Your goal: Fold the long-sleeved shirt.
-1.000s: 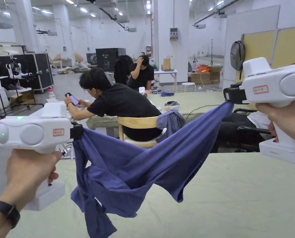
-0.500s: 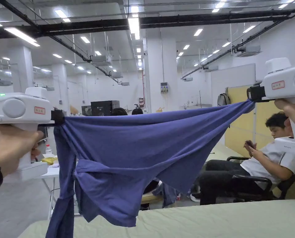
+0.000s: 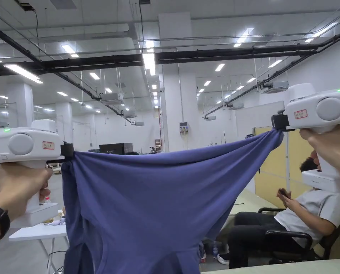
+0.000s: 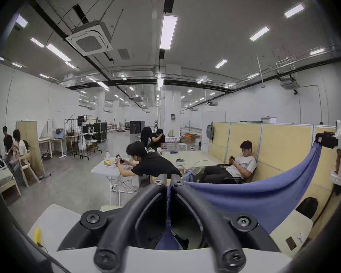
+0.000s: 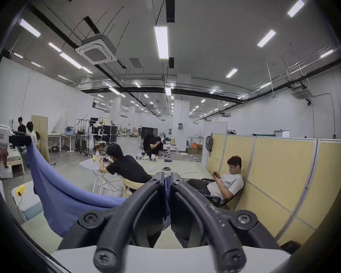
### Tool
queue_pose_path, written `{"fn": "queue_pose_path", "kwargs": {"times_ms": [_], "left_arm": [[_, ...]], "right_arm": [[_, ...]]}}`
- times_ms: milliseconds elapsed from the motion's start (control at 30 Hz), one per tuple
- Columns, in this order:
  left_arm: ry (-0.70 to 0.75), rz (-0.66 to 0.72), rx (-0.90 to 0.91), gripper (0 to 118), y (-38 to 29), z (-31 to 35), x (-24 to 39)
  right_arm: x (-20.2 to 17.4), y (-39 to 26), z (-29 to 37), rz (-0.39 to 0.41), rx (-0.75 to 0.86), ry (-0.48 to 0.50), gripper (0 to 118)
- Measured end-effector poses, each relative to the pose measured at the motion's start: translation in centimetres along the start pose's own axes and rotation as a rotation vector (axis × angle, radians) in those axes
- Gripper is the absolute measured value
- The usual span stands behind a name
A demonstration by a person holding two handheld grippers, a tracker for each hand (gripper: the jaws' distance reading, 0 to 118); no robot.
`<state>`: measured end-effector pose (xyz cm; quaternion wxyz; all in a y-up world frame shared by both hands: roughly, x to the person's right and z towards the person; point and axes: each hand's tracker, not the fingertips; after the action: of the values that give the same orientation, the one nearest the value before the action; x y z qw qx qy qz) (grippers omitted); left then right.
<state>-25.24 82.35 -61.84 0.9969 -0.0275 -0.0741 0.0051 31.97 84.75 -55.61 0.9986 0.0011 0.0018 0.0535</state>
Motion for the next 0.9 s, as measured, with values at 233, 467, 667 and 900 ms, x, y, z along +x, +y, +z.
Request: {"fn": "queue_pose_path", "kwargs": {"times_ms": [233,467,667,900], "left_arm": [[0.007,0.005,-0.012,1,-1.3,-2.9,-0.4],[0.010,-0.006,-0.030,1,-2.2,-7.5,-0.8],[0.024,-0.030,-0.052,1,-3.0,-12.8,-1.2],[0.052,-0.032,-0.055,1,-4.4,-18.6,-2.4]], "right_arm": [[0.2,-1.1,-2.4,0.017,-0.013,-0.014,8],[0.2,-2.4,-8.1,0.022,-0.035,-0.025,8],[-0.3,-4.0,-14.6,0.018,-0.050,-0.026,8],[-1.2,-5.5,-21.5,0.035,-0.063,-0.019,8]]}}
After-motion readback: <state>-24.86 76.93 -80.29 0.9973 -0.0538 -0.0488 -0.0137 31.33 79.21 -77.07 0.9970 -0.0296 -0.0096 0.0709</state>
